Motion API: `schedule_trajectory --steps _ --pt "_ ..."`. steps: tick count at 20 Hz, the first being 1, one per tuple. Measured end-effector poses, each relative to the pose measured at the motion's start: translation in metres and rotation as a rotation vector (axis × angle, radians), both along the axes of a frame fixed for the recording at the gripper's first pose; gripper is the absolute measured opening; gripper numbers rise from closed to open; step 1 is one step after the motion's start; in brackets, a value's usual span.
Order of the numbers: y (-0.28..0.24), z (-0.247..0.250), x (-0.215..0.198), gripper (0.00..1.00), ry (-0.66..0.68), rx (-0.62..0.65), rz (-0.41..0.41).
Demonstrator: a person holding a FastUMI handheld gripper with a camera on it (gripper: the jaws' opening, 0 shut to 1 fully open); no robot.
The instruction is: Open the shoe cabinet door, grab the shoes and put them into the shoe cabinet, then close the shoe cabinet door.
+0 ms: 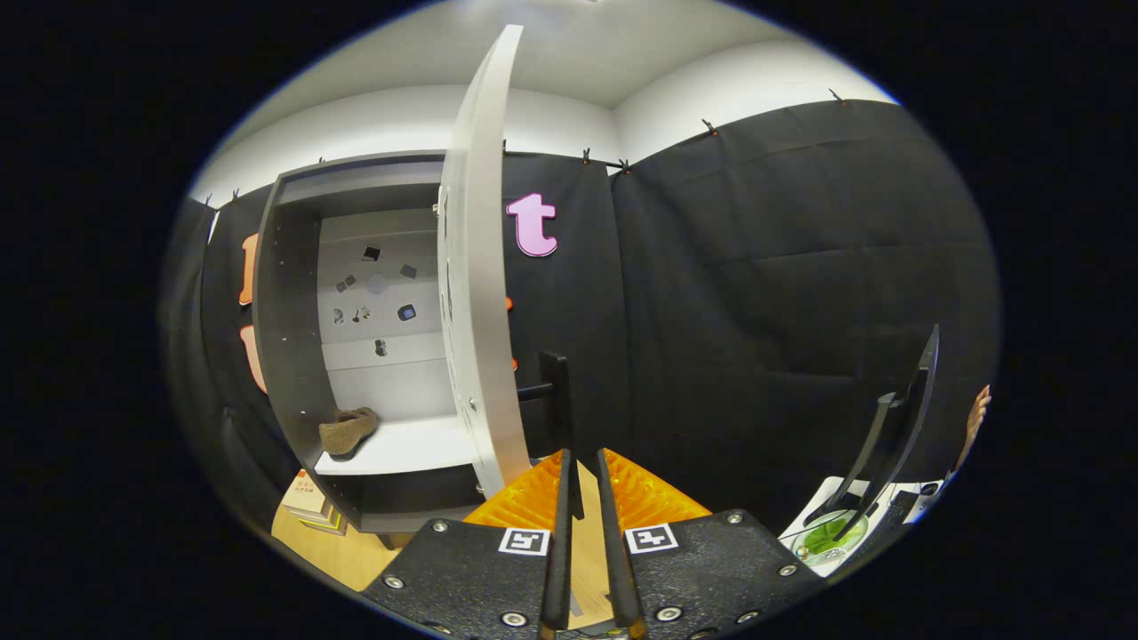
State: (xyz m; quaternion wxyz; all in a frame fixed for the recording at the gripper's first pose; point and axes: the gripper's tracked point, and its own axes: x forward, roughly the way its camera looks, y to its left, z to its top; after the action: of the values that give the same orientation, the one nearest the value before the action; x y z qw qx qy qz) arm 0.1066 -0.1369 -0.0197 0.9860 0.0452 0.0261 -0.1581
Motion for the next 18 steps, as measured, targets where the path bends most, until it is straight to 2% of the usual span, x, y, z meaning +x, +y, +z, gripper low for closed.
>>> schedule_trajectory --steps 9,14,18 --pt "0.018 -0.005 -0.037 0.18 0.019 -0.001 -0.022" --pt "0.054 -0.02 -0.061 0.17 0.048 0.003 0.005" --pt "0.095 -0.049 -0.066 0.17 0.094 0.016 0.058"
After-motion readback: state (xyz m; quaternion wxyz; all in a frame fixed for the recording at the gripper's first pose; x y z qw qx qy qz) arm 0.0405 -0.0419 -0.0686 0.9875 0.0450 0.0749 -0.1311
